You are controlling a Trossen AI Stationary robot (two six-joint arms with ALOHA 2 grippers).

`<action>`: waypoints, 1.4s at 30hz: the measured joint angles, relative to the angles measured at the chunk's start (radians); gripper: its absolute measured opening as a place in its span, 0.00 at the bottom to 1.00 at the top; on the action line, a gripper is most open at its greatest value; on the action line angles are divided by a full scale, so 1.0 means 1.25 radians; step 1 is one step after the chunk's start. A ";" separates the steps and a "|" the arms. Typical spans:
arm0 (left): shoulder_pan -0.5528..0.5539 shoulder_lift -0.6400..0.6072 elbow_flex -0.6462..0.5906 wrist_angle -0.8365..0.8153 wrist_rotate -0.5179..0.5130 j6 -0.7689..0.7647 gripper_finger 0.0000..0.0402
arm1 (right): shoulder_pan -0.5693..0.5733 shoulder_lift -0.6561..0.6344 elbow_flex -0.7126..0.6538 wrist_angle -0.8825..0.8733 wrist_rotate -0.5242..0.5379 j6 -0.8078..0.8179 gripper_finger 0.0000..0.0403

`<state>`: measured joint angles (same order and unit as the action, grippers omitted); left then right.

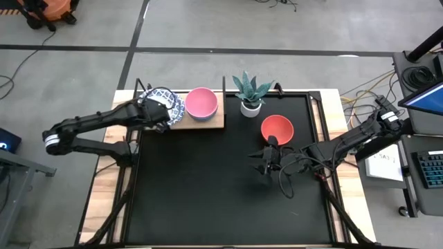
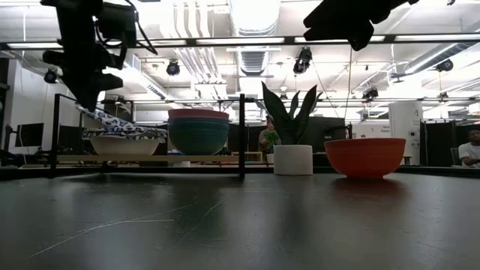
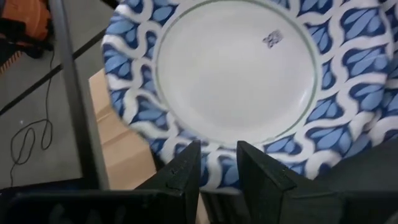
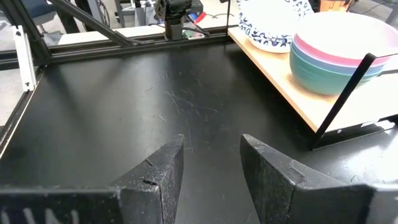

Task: Place and stack bowls onto a shelf
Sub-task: Stack the white patterned bowl on top of the other white patterned bowl on the shelf

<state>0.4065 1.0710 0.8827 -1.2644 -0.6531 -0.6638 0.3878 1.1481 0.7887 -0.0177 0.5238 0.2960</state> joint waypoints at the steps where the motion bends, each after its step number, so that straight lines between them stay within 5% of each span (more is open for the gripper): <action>1: 0.000 0.004 -0.001 0.011 0.000 0.003 0.21 | 0.000 0.000 0.000 0.000 0.000 0.000 0.37; 24: -0.009 0.012 0.070 -0.058 0.048 0.027 0.21 | -0.004 0.000 0.000 0.002 0.000 0.000 0.37; 42: -0.010 0.056 0.040 -0.123 -0.021 -0.188 0.21 | -0.004 0.000 0.000 0.027 0.001 0.000 0.37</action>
<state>0.3943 1.1415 0.9329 -1.4180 -0.6793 -0.8983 0.3824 1.1481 0.7887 0.0158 0.5248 0.2962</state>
